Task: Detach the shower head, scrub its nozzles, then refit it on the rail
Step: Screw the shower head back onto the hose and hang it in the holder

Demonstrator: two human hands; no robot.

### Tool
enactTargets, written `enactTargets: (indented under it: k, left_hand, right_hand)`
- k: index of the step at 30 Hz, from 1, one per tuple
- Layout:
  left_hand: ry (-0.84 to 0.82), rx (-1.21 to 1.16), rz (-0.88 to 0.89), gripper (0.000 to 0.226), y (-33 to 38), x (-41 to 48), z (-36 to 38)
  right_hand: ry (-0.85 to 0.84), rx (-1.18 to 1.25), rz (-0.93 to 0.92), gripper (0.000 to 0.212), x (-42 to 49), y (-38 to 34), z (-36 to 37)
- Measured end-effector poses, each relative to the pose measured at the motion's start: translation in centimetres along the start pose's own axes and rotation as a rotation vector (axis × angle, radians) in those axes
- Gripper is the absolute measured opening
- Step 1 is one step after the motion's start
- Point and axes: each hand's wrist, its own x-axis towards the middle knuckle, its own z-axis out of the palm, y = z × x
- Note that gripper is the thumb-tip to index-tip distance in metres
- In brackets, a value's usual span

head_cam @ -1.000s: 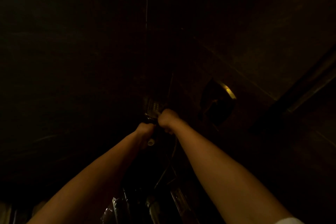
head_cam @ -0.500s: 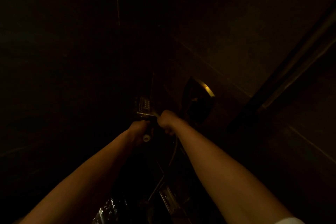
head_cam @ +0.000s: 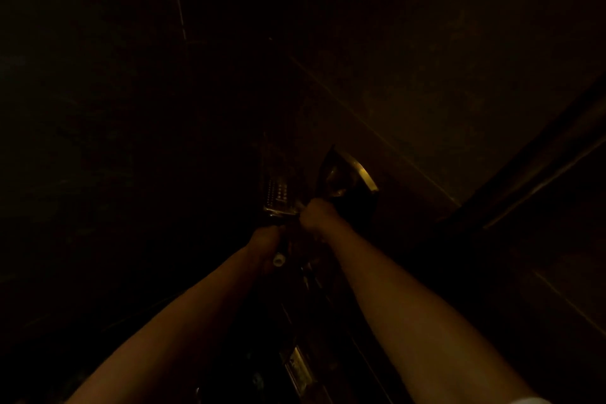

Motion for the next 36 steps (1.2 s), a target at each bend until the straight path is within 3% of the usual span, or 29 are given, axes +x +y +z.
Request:
enactTargets:
  k: [6, 22, 26, 30, 36]
  left_hand:
    - [-0.042, -0.149, -0.054, 0.026, 0.0, 1.3, -0.3]
    - [-0.002, 0.004, -0.021, 0.024, -2.7, 2.6, -0.7]
    - [-0.014, 0.023, -0.023, 0.013, -3.4, 1.4, -1.0]
    - [-0.042, 0.034, -0.022, 0.020, -3.5, -0.5, -2.0]
    - [-0.111, 0.033, 0.046, 0.018, -2.2, -3.9, -4.3]
  right_hand:
    - [-0.007, 0.055, 0.000, 0.036, 1.3, 0.8, -0.5]
    - [0.079, 0.107, -0.007, 0.036, 2.4, 2.1, 0.9]
    - [0.067, 0.222, 0.024, 0.045, 1.3, 1.4, 1.1]
    - [0.081, 0.395, -0.044, 0.053, -0.9, 0.9, 1.7]
    - [0.081, 0.525, -0.002, 0.045, -4.2, 0.5, 2.1]
